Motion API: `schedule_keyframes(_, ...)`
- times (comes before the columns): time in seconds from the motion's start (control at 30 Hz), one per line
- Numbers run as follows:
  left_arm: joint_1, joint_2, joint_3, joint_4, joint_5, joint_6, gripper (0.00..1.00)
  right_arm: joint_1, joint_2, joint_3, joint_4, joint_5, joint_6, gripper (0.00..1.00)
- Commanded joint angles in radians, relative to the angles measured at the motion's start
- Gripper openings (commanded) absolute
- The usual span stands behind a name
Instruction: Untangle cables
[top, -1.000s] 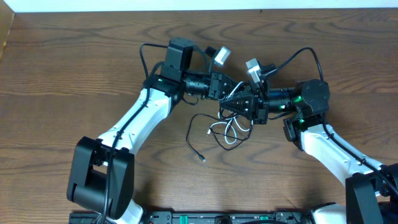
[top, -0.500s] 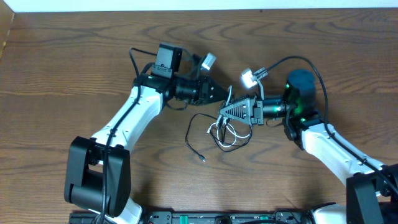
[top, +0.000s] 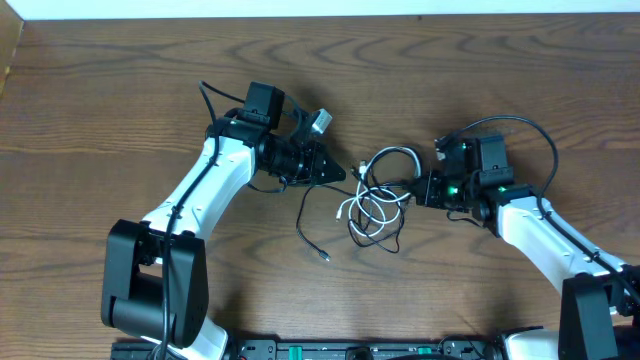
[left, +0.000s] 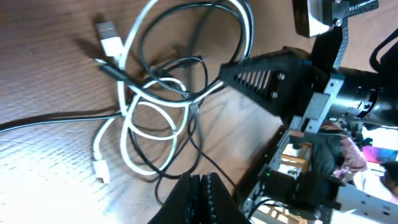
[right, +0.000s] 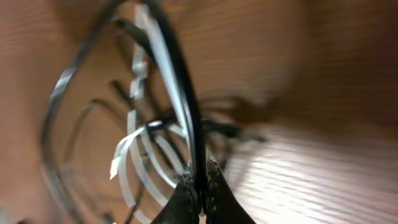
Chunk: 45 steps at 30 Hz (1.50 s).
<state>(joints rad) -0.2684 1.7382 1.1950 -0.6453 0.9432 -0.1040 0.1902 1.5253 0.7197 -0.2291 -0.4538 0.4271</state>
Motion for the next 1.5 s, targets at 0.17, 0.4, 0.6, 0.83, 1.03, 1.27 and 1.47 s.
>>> schedule_keyframes(0.17,-0.040,-0.011,0.000,0.005,-0.098,0.029,0.58,-0.005,-0.001,0.004,0.014,-0.018,-0.083,0.01)
schedule_keyframes(0.4,-0.117,-0.011,0.000,0.077,-0.122,0.029,0.65,-0.005,-0.001,0.004,0.134,-0.370,-0.207,0.01)
schedule_keyframes(0.6,-0.144,-0.007,0.000,0.105,-0.234,0.024,0.66,-0.005,-0.001,0.004,0.192,-0.496,-0.219,0.01)
schedule_keyframes(0.83,-0.145,0.027,0.000,0.104,-0.287,0.021,0.66,-0.005,-0.001,0.004,0.188,-0.504,-0.219,0.01)
schedule_keyframes(1.03,-0.149,0.079,0.000,0.105,-0.299,0.006,0.64,-0.005,-0.001,0.004,0.189,-0.503,-0.219,0.01)
schedule_keyframes(1.27,-0.144,0.063,0.000,0.104,-0.297,-0.013,0.07,-0.005,-0.001,0.004,0.138,-0.406,-0.219,0.01)
schedule_keyframes(1.47,-0.066,-0.093,0.017,0.054,-0.293,-0.014,0.07,-0.010,-0.001,0.004,-0.042,0.050,-0.198,0.01)
